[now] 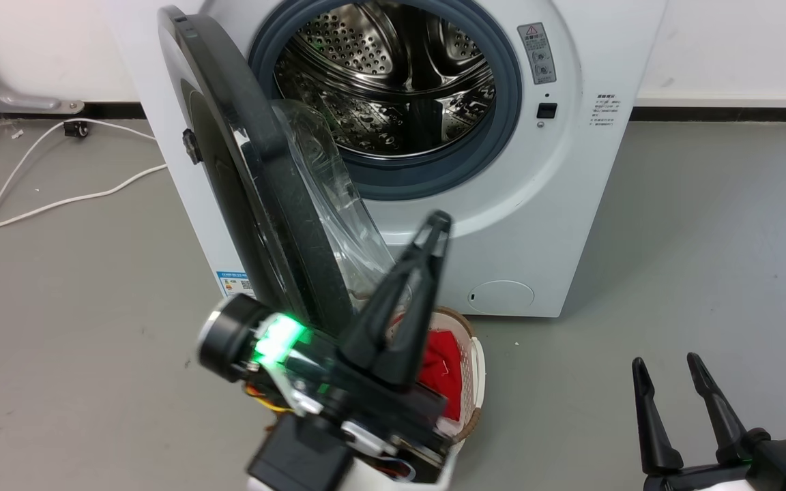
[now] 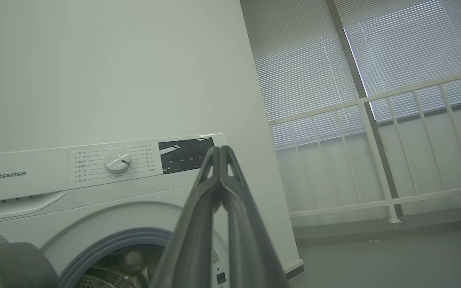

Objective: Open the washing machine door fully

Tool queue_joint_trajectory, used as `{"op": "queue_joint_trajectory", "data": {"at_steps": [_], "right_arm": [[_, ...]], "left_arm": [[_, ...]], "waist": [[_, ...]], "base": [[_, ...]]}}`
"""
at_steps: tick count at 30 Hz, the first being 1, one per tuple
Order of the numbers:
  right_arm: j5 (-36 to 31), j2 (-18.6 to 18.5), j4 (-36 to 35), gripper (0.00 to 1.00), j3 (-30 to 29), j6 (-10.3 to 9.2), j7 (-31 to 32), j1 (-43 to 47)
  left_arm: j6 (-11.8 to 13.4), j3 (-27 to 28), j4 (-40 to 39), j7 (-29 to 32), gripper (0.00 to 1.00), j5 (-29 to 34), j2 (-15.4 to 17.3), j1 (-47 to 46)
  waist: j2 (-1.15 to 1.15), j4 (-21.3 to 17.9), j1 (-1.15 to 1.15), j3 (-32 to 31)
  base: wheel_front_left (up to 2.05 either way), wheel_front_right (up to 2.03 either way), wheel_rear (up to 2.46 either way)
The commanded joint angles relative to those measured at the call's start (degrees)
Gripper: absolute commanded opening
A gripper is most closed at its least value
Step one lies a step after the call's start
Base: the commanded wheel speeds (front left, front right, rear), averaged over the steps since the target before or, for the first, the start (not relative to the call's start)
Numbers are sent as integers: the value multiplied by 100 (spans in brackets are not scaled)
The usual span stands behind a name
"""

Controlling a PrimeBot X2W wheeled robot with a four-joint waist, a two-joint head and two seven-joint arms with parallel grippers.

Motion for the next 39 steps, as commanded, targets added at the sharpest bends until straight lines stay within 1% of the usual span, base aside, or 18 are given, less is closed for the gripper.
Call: {"op": "queue_joint_trajectory", "data": {"at_steps": [1,4,9,15,21,29,34,39], "right_arm": [[-19,20,-2,100,21,-1,-12,-39],[-23,20,0,100,43,-1,-12,-66],[-40,20,34,100,37,-1,-12,-67],[-43,20,71,100,44,-1,-12,-73],[-50,20,70,100,61,-1,-12,-116],[-32,20,73,100,63,-1,-12,-131],[-10,20,85,100,40,-1,-12,-140],[-10,21,104,100,39,-1,-12,-168]], "left_arm": [[5,-193,88,-12,0,-41,3,-74],[59,-484,242,-12,0,-116,3,-97],[134,-763,479,-12,0,-150,1,-108],[57,-1173,801,-12,0,-258,2,40],[80,-1486,1156,-12,0,-372,2,117],[136,-1542,1712,-12,0,-497,30,394],[192,-1408,1971,-12,0,-575,107,644],[186,-1180,2239,-12,0,-671,158,741]], "waist": [[0,-5,0,5],[0,-20,0,10],[0,-19,0,19],[0,15,0,43],[0,85,0,100],[0,140,0,166],[0,171,0,201],[0,199,0,251]], "base": [[0,0,0],[0,0,0],[0,0,0],[0,0,0],[0,0,0],[0,0,0],[0,0,0],[0,0,0]]}}
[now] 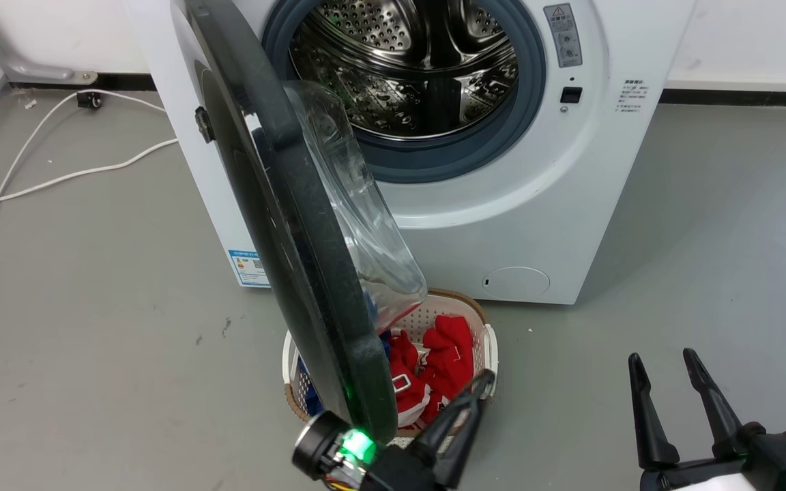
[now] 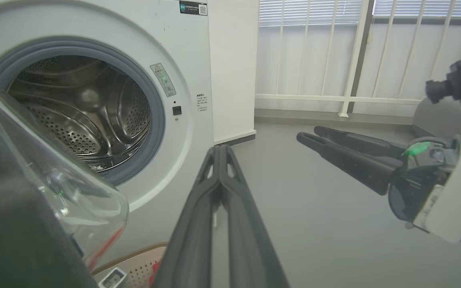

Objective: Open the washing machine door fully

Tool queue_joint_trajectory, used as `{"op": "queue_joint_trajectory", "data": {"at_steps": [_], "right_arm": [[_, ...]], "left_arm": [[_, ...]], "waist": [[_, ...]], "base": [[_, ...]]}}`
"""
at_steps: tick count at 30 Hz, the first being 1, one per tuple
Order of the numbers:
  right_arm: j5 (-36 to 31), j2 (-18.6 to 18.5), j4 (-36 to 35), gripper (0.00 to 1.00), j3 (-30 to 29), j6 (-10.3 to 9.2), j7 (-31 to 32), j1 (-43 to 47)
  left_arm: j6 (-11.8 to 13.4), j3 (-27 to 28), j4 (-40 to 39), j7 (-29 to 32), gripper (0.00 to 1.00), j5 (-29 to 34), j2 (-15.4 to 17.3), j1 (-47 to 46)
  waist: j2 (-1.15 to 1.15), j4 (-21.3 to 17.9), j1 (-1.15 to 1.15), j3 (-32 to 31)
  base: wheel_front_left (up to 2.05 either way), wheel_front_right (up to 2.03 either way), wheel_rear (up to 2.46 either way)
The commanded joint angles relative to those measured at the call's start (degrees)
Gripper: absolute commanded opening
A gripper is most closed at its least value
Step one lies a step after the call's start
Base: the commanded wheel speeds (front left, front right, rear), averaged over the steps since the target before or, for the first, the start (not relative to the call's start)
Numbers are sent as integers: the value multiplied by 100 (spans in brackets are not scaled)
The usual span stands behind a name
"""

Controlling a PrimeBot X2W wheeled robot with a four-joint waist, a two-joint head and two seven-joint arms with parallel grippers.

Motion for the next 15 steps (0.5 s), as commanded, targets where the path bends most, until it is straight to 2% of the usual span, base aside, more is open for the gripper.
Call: {"op": "queue_joint_trajectory", "data": {"at_steps": [1,15], "right_arm": [[-6,21,29,100,12,-1,-12,-91],[-16,21,85,100,-17,-1,-12,-103]], "left_arm": [[-4,129,133,-13,0,-51,30,31],[88,989,642,-13,0,-135,49,66]], "waist": [[0,7,0,29],[0,57,0,106]], "base": [[0,0,0],[0,0,0]]}}
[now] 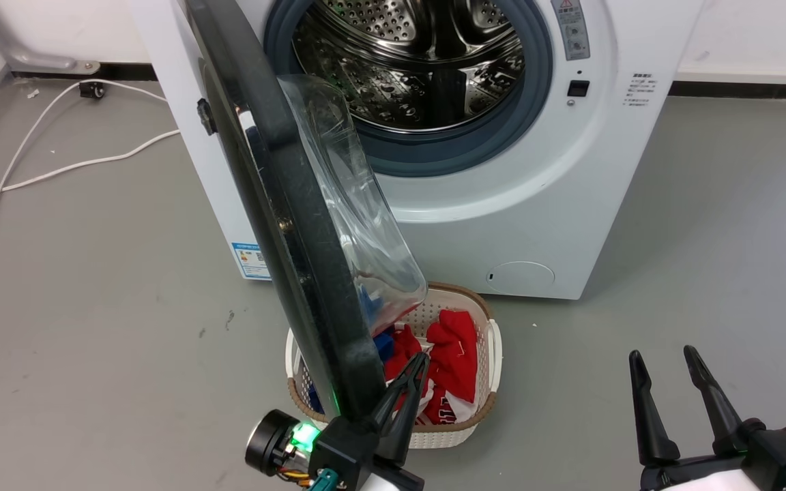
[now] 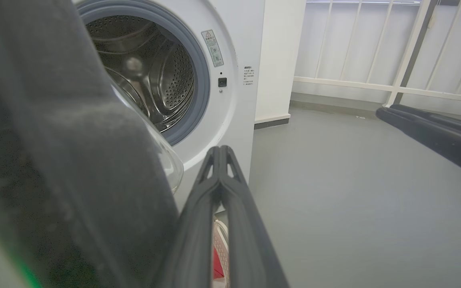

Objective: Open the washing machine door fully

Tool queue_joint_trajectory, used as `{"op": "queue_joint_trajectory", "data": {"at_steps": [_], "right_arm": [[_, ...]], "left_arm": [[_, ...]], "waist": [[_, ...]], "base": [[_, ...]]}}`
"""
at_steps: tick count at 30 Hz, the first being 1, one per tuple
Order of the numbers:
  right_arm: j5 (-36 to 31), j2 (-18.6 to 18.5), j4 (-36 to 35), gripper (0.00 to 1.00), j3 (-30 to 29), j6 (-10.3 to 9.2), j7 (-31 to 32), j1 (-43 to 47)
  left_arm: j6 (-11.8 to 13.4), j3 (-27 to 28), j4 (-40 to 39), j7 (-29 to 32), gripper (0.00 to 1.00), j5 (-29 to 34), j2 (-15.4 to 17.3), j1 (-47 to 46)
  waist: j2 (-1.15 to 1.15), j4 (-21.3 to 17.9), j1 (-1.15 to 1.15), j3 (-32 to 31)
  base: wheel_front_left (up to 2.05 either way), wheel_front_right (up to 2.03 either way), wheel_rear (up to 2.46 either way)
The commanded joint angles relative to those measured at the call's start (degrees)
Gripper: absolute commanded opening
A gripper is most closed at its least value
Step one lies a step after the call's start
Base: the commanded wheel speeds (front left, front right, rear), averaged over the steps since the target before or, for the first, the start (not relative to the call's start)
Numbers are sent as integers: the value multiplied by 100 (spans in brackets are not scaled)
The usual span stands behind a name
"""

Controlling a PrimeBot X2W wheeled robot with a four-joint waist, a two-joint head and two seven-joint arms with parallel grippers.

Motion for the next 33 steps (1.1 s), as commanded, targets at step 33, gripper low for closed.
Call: {"op": "queue_joint_trajectory", "data": {"at_steps": [33], "right_arm": [[19,19,117,100,-2,-1,-12,80]], "left_arm": [[411,1995,-454,-2,0,-129,549,951]], "waist": [[0,790,0,68]], "base": [[0,0,0]]}}
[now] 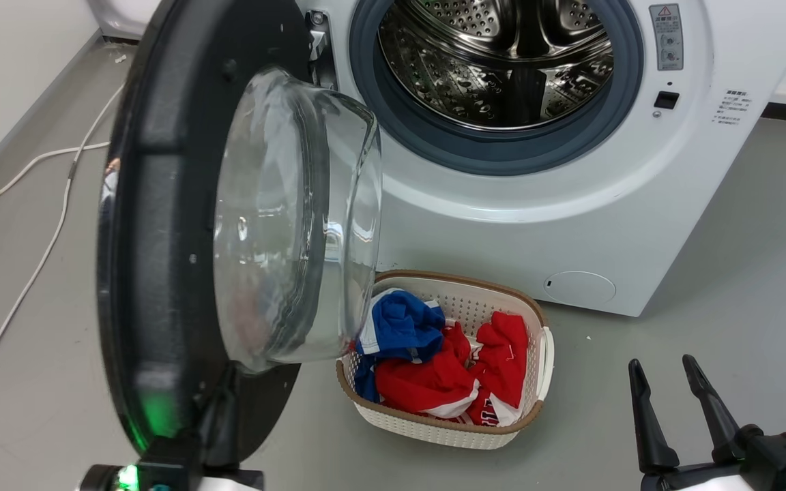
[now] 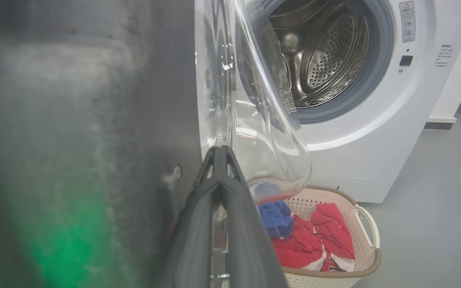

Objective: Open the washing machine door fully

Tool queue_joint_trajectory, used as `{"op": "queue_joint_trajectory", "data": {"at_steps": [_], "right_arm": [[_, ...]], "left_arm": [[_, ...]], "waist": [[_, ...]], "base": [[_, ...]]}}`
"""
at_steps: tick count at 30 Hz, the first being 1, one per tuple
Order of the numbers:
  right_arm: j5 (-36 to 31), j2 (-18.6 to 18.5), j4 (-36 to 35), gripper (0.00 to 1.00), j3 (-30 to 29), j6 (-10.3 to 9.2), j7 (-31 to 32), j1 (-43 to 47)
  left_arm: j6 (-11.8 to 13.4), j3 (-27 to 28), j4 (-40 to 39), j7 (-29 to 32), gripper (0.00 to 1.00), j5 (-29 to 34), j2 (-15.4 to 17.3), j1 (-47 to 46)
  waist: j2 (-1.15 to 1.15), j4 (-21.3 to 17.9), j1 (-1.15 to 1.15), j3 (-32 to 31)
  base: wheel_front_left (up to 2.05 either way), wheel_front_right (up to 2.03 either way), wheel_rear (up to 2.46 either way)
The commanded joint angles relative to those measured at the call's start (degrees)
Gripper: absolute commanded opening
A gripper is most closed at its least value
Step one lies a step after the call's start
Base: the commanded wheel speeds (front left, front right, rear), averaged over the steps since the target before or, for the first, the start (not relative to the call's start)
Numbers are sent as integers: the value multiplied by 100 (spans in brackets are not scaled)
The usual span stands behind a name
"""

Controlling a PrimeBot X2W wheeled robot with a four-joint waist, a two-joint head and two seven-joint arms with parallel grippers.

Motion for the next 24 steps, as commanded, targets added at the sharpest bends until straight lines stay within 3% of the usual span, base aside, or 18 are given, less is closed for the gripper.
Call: {"op": "queue_joint_trajectory", "data": {"at_steps": [1,15,24], "right_arm": [[-3,17,4,100,-4,-1,-12,18],[-79,17,8,100,-49,-1,-12,-110],[-181,17,-43,100,-107,-1,-12,-268]], "left_arm": [[10,84,17,13,0,-28,52,7],[164,1385,413,1,0,-318,310,-392],[85,2135,825,0,0,-457,438,-1044]], "waist": [[0,14,0,6],[0,4,0,249],[0,30,0,535]], "base": [[0,0,0],[0,0,0],[0,0,0]]}}
